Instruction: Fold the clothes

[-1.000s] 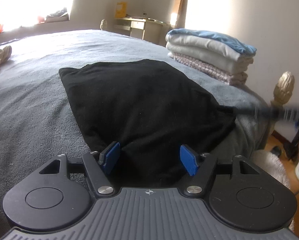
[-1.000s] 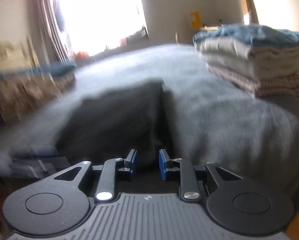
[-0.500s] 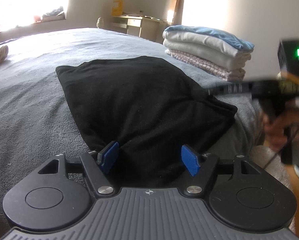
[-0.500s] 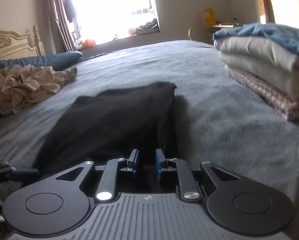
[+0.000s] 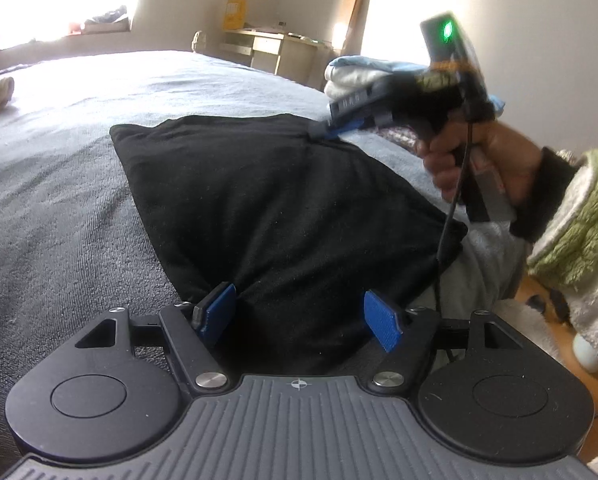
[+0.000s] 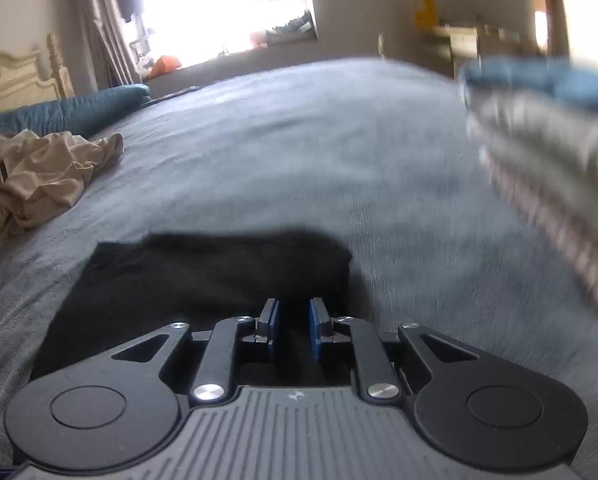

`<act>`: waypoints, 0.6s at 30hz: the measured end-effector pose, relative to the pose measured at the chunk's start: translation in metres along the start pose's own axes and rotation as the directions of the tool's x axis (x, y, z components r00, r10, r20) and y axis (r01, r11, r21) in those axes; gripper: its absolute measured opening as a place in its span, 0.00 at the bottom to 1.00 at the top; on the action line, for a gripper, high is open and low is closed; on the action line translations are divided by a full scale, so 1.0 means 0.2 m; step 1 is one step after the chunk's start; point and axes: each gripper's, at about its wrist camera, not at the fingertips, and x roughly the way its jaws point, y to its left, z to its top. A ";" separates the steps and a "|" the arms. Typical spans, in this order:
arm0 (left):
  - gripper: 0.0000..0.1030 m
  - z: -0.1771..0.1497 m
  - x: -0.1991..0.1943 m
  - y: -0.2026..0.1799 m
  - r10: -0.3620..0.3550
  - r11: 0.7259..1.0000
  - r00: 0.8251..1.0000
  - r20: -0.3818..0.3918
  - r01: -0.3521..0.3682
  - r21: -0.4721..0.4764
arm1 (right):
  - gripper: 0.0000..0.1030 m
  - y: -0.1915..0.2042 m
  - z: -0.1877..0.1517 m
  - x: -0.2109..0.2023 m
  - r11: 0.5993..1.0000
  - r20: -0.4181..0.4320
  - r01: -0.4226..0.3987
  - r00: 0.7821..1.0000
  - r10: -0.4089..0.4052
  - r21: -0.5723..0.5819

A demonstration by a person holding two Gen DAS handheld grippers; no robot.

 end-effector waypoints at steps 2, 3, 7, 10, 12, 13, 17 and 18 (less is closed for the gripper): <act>0.69 0.00 0.00 0.01 -0.013 1.000 1.000 0.000 0.013 -0.013 | 0.19 0.09 0.06 -0.03 0.998 0.018 -0.057 0.998 0.058 -0.035; 0.69 0.01 0.00 0.02 -0.020 1.000 1.000 0.000 0.020 -0.019 | 0.19 0.13 0.09 -0.02 0.994 0.016 -0.098 0.995 0.099 -0.047; 0.69 0.02 -0.01 0.04 -0.039 0.998 0.999 0.002 0.039 -0.053 | 0.19 0.27 0.15 0.22 0.982 -0.067 -0.166 0.985 0.160 -0.090; 0.69 0.01 0.00 0.05 -0.051 0.997 0.999 0.008 0.051 -0.066 | 0.14 0.24 0.14 0.44 0.991 -0.144 -0.096 0.986 0.082 -0.098; 0.69 0.01 -0.01 0.07 -0.064 0.995 0.998 0.013 0.065 -0.071 | 0.14 0.22 0.17 0.45 0.994 -0.144 -0.106 0.984 0.100 -0.035; 0.69 0.00 -0.01 0.08 -0.073 0.994 0.997 0.017 0.074 -0.076 | 0.15 0.23 0.18 0.42 0.994 -0.141 -0.102 0.985 0.097 -0.028; 0.69 0.00 0.00 0.12 -0.109 0.987 0.994 0.023 0.111 -0.114 | 0.18 0.36 0.22 0.35 0.980 -0.121 -0.182 0.978 0.172 -0.078; 0.69 0.00 0.00 0.13 -0.117 0.985 0.993 0.024 0.119 -0.124 | 0.18 0.38 0.22 0.39 0.974 -0.139 -0.216 0.969 0.206 -0.063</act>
